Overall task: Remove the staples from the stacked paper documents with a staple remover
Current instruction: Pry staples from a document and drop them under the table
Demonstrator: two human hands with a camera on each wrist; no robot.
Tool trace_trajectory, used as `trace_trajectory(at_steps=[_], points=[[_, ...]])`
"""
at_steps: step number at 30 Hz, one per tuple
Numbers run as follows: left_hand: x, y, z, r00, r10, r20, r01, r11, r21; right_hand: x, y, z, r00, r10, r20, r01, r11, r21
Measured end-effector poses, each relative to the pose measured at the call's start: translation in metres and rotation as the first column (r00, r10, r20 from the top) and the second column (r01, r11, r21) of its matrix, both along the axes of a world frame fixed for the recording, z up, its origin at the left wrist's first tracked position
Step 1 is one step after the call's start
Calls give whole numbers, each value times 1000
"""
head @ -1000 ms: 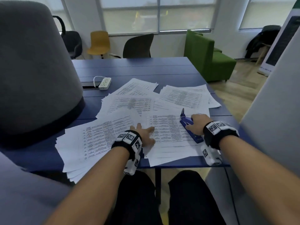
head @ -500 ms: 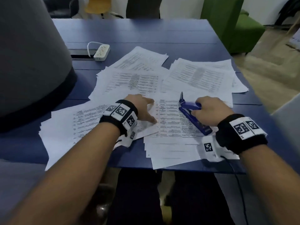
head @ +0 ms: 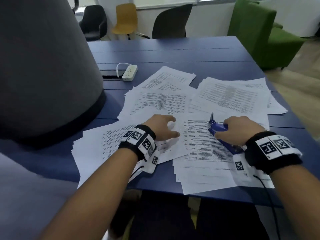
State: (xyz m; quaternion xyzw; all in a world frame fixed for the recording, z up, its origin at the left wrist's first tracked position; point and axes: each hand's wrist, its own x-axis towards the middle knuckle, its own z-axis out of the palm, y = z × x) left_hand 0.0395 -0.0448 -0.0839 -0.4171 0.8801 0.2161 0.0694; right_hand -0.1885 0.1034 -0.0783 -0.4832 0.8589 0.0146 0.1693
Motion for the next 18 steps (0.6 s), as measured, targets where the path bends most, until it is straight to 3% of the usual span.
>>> trace_trajectory(at_steps=[2,4,7,10,13,18], points=[[21,-6,-1,989,88,-116,-89,996,-3,3,-3,-1,998,19,-57,-17,999,41],[44,-15,-4,975,171,-142,-179,983,-43,6,-4,-3,995,29,-101,-22,998,64],[84,-28,-7,936,353,-22,-353,933,-72,10,0,-7,991,18,-131,-10,998,64],[124,-35,-11,851,505,143,-498,863,-83,11,4,-8,992,11,-124,-7,999,31],[146,-32,-17,830,504,238,-502,862,-74,17,8,-7,990,8,-138,-8,1000,-1],[144,-32,-25,839,479,258,-484,874,-46,39,7,-7,991,36,-131,-56,987,-152]])
